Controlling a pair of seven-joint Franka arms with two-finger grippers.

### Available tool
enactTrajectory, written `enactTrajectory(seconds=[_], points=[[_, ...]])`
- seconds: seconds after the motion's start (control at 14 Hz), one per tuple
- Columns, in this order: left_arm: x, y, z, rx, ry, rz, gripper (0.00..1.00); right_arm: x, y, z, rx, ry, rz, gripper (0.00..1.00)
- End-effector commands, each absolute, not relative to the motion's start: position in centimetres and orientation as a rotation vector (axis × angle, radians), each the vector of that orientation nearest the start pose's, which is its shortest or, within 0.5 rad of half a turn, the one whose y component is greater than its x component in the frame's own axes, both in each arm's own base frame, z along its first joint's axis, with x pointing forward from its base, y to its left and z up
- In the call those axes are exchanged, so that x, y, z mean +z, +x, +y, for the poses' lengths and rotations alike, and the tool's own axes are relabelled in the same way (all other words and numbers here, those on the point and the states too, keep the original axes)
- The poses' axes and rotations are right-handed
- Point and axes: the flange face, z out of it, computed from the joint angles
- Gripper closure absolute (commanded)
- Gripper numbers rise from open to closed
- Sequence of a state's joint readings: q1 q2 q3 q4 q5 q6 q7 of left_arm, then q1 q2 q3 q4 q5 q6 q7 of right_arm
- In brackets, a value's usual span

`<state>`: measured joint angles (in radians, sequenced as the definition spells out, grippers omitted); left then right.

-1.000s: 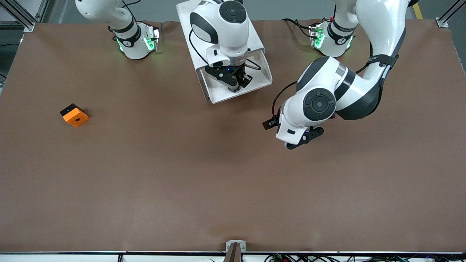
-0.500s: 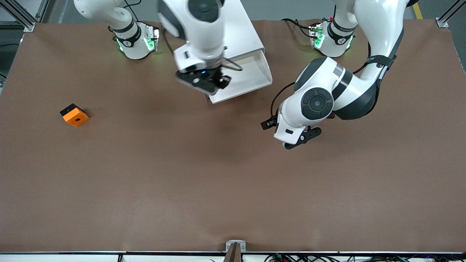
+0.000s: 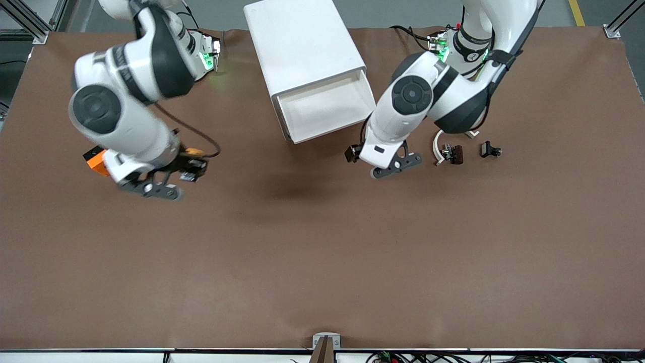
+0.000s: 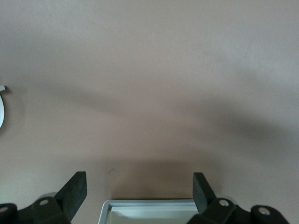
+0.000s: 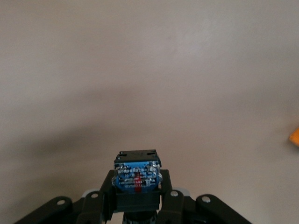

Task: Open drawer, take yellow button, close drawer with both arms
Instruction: 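Carry the button out with the right gripper while the left gripper pushes the drawer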

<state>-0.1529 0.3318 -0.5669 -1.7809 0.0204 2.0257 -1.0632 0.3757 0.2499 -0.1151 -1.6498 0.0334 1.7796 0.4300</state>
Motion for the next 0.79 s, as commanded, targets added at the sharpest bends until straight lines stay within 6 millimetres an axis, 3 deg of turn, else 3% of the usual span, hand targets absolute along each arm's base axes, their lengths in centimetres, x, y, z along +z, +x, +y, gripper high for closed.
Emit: enactTrajectory(seconds=[0.0, 0.29, 0.43, 0.71], points=[[39.5, 46.8, -40.1, 0.185, -3.153, -0.518, 0.0, 40.4, 59.7, 11.6, 0.148, -3.138, 0.303, 1.0], [38.1, 44.2, -42.6, 0.128, -3.112, -0.493, 0.0, 32.4, 58.6, 4.2, -0.036, -3.152, 0.322, 1.0], [37.6, 42.9, -43.7, 0.124, -3.103, -0.488, 0.0, 30.4, 57.7, 2.7, -0.068, -3.151, 0.299, 1.0], [37.3, 41.2, -45.1, 0.13, -3.101, -0.455, 0.0, 26.0, 56.8, -3.9, -0.083, -3.158, 0.287, 1.0]])
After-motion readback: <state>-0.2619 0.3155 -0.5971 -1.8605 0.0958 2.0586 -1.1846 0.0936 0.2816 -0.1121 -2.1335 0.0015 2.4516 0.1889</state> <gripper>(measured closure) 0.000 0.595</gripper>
